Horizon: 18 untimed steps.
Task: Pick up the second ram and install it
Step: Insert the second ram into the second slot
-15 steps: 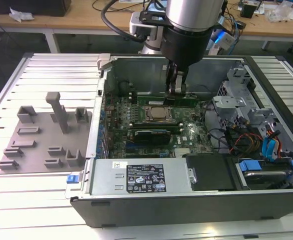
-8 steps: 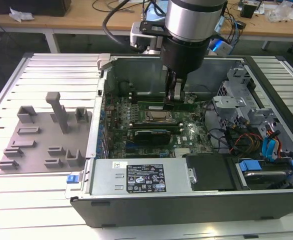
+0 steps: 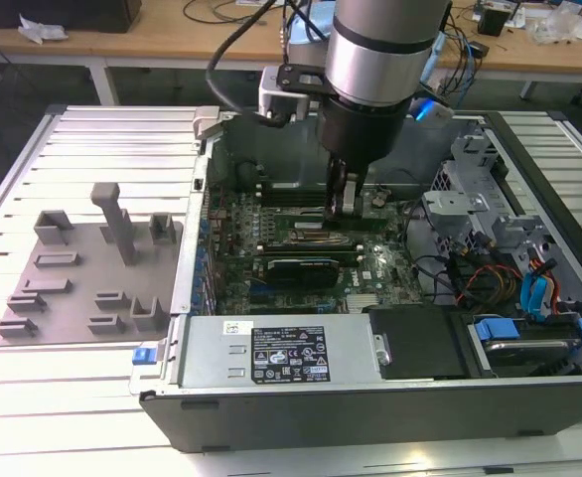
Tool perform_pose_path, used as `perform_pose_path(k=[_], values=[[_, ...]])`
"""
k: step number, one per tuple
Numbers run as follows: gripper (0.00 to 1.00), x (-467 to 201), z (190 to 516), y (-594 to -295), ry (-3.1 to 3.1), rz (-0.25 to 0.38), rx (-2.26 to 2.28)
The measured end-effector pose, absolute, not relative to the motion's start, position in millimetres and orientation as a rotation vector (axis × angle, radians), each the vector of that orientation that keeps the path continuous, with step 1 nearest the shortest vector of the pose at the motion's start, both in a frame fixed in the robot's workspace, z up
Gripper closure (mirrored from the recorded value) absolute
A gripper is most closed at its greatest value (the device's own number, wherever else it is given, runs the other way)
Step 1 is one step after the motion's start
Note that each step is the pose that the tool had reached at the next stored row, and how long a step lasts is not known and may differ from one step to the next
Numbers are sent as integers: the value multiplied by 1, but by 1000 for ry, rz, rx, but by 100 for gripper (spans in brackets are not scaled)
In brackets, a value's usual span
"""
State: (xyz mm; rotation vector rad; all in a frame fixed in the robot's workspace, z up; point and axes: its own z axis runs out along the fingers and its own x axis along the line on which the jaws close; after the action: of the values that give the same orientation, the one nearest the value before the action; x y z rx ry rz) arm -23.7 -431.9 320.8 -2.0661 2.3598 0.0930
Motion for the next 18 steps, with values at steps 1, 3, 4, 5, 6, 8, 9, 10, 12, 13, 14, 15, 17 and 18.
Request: perform_pose_path(k=[1, 3, 4, 5, 6, 8, 9, 10, 12, 13, 14, 15, 17, 18], values=[[89, -24, 318, -432, 2360, 93, -2066], [89, -24, 308, -432, 2360, 93, -2066], [89, -24, 304, -432, 2360, 93, -2066], [89, -24, 301, -432, 2360, 93, -2066], [89, -24, 299, -429, 2360, 93, -2066], [89, -24, 296, -427, 2360, 93, -2066], [89, -24, 295, -427, 2360, 93, -2066], [89, -24, 293, -427, 2360, 93, -2066], [89, -24, 291, -427, 2360, 93, -2066], [89, -24, 290, -427, 2360, 93, -2066], [89, -24, 290, -427, 2360, 93, -2066], [89, -24, 290, -427, 2360, 93, -2066], [89, -24, 286, -427, 2360, 93, -2066], [89, -24, 284, -427, 2360, 93, -2066]])
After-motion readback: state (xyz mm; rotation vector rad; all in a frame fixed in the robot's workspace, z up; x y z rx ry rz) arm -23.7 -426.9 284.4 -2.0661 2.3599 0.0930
